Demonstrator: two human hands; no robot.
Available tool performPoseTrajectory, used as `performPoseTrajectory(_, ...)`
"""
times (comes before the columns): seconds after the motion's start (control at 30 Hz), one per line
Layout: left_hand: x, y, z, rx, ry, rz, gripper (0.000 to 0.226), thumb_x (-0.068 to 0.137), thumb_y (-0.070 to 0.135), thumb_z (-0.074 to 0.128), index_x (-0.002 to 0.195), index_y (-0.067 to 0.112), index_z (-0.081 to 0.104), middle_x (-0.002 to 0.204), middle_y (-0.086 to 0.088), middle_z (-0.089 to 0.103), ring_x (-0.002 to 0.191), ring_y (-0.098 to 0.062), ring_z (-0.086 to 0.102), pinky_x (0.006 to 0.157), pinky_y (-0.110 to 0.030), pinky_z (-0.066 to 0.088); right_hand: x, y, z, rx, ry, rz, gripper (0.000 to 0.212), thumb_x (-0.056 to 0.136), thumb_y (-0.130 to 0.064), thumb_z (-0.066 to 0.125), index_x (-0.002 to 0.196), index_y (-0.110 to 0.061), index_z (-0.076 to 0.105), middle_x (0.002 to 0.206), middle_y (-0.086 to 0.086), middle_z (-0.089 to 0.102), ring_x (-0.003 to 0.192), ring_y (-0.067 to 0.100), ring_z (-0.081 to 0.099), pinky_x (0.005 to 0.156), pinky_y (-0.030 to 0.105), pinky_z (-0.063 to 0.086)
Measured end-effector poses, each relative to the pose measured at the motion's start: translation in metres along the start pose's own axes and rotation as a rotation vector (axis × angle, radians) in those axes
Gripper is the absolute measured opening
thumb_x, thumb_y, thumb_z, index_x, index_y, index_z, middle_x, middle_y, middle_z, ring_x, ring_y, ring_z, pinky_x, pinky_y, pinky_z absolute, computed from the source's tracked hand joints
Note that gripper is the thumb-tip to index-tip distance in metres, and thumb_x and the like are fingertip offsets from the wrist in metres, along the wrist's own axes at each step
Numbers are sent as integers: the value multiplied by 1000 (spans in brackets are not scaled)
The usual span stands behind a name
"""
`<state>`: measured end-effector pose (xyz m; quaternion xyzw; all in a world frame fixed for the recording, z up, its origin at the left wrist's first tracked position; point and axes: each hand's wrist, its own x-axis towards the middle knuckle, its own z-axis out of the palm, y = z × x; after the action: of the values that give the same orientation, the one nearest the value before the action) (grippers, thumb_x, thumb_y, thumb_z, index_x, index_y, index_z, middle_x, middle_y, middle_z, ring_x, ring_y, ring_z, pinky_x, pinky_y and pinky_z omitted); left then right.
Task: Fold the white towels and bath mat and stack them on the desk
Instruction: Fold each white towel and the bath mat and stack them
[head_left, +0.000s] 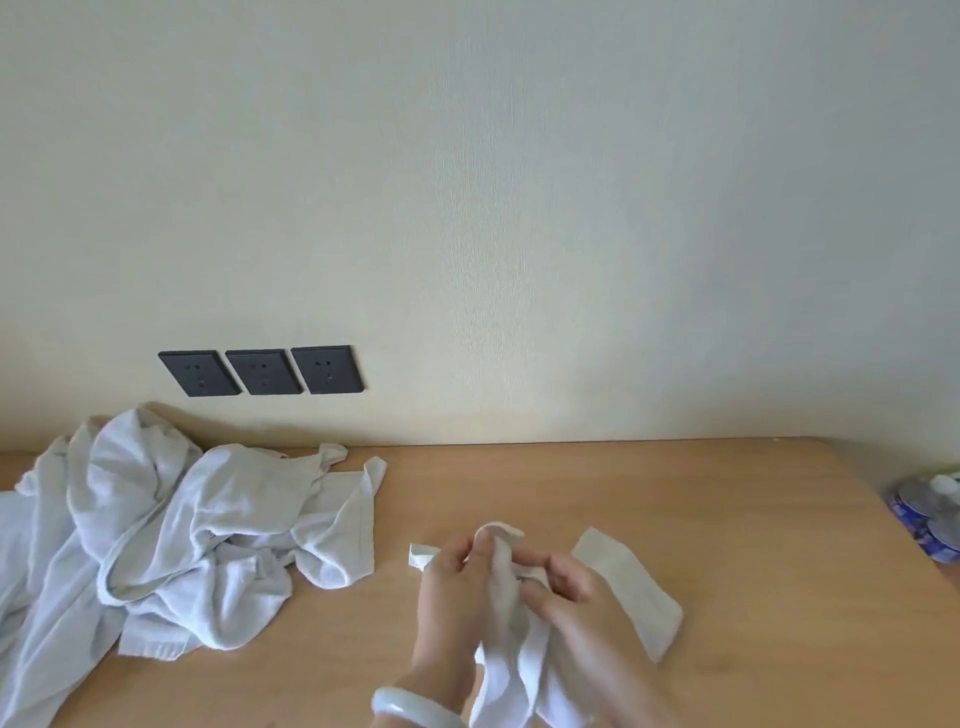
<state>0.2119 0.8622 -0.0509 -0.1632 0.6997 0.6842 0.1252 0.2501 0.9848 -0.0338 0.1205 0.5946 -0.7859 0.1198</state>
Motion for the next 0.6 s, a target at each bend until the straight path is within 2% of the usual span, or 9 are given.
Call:
performPoseTrajectory(0.1, -3, -4, -6, -74, -64, -81, 49, 84, 44, 61, 88, -5, 62, 76, -15, 58, 72, -24, 54, 71, -41, 44, 3, 8, -9, -1, 73, 6, 15, 89, 12, 51, 90, 10, 66, 73, 14, 65, 61, 13, 63, 55, 16, 46)
performPoseTrajectory(0.2, -6, -3, -8, -253, -53, -182, 33, 100, 18, 48, 103, -12, 62, 97, -34, 67, 84, -37, 67, 88, -53, 51, 6, 10, -9, 205, 138, -28, 14, 87, 16, 50, 99, 13, 58, 67, 14, 62, 55, 16, 62, 51, 19, 48)
performPoseTrajectory(0.27, -4, -2, -11, -367, -75, -232, 30, 100, 6, 40, 110, -16, 58, 98, -35, 67, 84, -39, 70, 80, -49, 56, 12, 8, -8, 395, 130, -99, 39, 78, 7, 68, 116, 1, 57, 72, 12, 61, 68, 21, 62, 69, 27, 53)
performPoseTrajectory(0.33, -6, 3, -13, -436, -156, -280, 29, 97, 1, 40, 108, -16, 60, 95, -31, 69, 78, -36, 71, 63, -39, 58, 11, 3, -7, 433, 7, -104, 62, 64, -6, 83, 121, -14, 60, 85, 19, 57, 84, 30, 58, 85, 41, 47)
performPoseTrajectory(0.37, -9, 8, -12, -446, -196, -301, 29, 95, 1, 42, 107, -16, 62, 95, -31, 69, 77, -36, 71, 59, -36, 57, 8, 1, -5, 341, -26, -98, 57, 67, -8, 80, 120, -16, 60, 86, 20, 58, 84, 29, 58, 84, 38, 47)
performPoseTrajectory(0.43, -12, 14, -11, -417, -252, -327, 30, 93, 6, 48, 107, -15, 65, 103, -32, 68, 84, -37, 70, 64, -37, 57, 6, 2, 0, -92, 49, -136, 27, 88, -12, 66, 112, -20, 59, 67, 8, 57, 65, 14, 57, 65, 20, 46)
performPoseTrajectory(0.5, -12, 13, -10, -407, -261, -308, 30, 92, 9, 54, 110, -12, 66, 109, -33, 66, 89, -38, 68, 67, -39, 57, 9, 4, 0, -480, 165, -184, 11, 93, -27, 60, 103, -24, 56, 53, 1, 51, 50, 10, 50, 52, 19, 39)
performPoseTrajectory(0.53, -11, 12, -10, -400, -251, -296, 29, 93, 10, 56, 110, -11, 66, 109, -32, 66, 90, -38, 68, 68, -39, 58, 10, 4, 1, -555, 180, -191, 8, 92, -31, 60, 96, -24, 57, 53, 4, 54, 49, 12, 51, 52, 22, 39)
performPoseTrajectory(0.6, -10, 11, -9, -391, -224, -275, 28, 93, 11, 59, 110, -10, 65, 106, -32, 67, 88, -37, 69, 69, -39, 58, 13, 7, 1, -659, 209, -224, 20, 93, -31, 61, 77, -18, 57, 58, 4, 57, 52, 9, 52, 53, 20, 37)
